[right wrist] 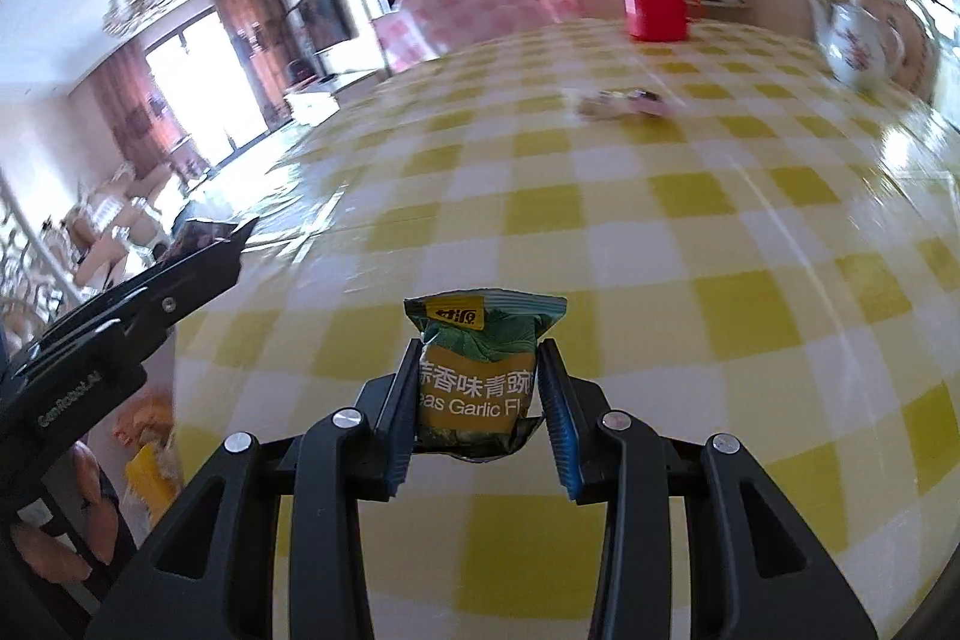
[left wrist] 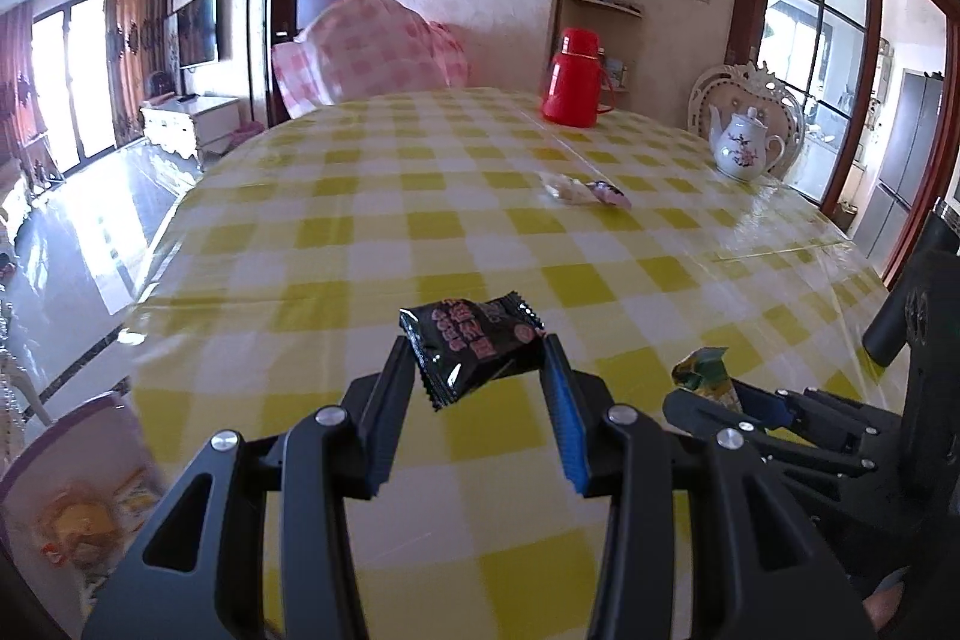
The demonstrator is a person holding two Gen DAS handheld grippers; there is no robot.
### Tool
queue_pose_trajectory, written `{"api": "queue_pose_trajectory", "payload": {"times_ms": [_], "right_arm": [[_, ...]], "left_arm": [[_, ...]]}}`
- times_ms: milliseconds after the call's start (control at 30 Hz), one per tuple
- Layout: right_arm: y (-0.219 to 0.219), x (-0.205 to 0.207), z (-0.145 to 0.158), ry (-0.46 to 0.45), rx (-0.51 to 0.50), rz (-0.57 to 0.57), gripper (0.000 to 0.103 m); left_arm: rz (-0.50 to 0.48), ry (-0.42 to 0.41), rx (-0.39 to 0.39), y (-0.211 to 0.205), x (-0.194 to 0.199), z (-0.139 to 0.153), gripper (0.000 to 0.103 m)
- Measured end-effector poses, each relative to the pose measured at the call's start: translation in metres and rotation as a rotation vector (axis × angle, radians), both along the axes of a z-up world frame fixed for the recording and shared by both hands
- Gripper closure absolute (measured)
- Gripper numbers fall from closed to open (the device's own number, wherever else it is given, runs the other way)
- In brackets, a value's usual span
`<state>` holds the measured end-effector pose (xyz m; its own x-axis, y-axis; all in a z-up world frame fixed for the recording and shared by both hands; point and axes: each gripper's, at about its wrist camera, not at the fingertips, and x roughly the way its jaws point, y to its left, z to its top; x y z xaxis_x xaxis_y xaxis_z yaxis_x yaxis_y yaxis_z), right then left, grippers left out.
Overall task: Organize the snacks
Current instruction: 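Carry both snacks over the white box and open both grippers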
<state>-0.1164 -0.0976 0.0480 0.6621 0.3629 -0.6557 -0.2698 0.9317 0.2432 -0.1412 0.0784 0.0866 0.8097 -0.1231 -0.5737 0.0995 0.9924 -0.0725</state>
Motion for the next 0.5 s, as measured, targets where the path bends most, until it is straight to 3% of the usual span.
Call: {"api": "queue_pose_trajectory", "payload": {"times_ms": [500], "right_arm": [[0.115,-0.050,0.008,-0.039,-0.066,0.284,0.066]], "left_arm": [[0.119,0.052,0.038,0.089,-0.037,-0.018,0.060]]}}
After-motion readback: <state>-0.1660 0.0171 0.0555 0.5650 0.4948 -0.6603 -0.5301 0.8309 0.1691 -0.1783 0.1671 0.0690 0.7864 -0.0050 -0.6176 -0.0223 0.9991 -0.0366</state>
